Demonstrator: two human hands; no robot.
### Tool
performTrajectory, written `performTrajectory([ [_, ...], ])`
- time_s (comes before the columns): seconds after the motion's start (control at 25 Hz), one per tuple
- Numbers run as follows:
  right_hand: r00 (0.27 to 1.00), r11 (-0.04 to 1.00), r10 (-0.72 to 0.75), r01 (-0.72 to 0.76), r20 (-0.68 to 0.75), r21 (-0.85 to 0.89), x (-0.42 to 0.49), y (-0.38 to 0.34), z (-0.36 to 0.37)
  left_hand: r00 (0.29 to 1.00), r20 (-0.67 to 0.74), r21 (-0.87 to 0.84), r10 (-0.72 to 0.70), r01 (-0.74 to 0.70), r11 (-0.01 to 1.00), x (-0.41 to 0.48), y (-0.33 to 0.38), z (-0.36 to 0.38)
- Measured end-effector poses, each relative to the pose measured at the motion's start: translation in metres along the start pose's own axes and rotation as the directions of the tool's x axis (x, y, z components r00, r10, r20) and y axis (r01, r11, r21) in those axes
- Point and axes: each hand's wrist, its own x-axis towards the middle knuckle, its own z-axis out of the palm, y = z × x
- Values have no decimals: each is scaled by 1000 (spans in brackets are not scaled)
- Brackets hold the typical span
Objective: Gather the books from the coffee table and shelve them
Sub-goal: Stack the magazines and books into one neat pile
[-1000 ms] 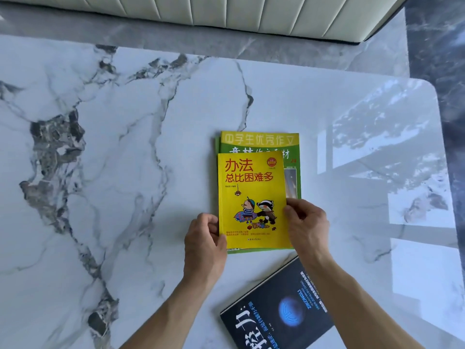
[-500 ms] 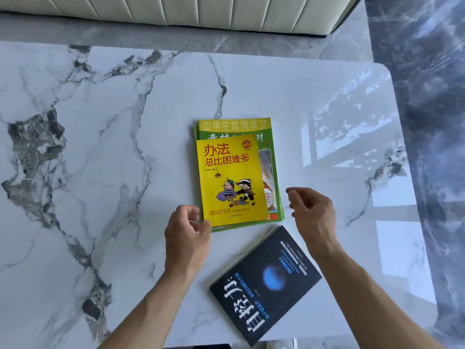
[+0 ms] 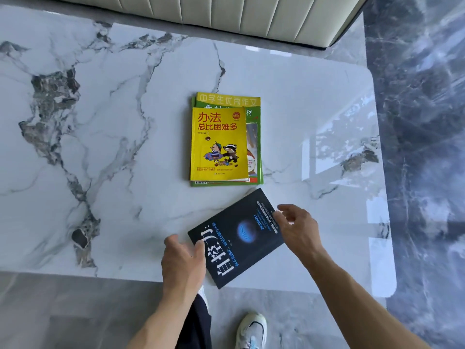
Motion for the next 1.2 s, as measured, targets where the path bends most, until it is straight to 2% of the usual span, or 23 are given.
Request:
performTrajectory([
  [0.16,994,976,-67,82,82,-200,-4,12,10,999,-19,24,-39,39,999,-24,-12,20],
  [0.24,993,970,-90,105,78,-220,-3,11,10,998,-23,6,-54,54,999,-30,-7,27],
  [0.36,996,981,-16,33,89,-190,1,10,10,991,-38,-57,-131,129,990,-23,-7,30],
  [0.52,992,995,92,-89,83,-35,9,13,9,987,-42,-97,-157,152,984,-11,-7,27],
  [0.6,989,991,121,-126,86,54,11,14,10,985,-55,-168,-164,153,974,-8,-3,23],
  [0.72,981,965,145,-169,128,200,17,15,9,988,-59,-187,-145,131,974,1,3,16],
  [0.84,972,915,113,-182,206,359,17,8,-2,995,-8,-273,-101,95,957,14,13,5],
  [1.04,923,802,-40,-199,383,564,23,-26,-33,996,-56,-420,76,-93,903,29,74,-32],
  [1.12,920,745,-69,-210,387,633,29,-45,-38,996,-31,-532,81,-85,843,43,108,-49],
  [1.2,944,662,-70,-197,321,723,33,-66,-36,995,33,-661,89,-45,749,54,139,-63],
])
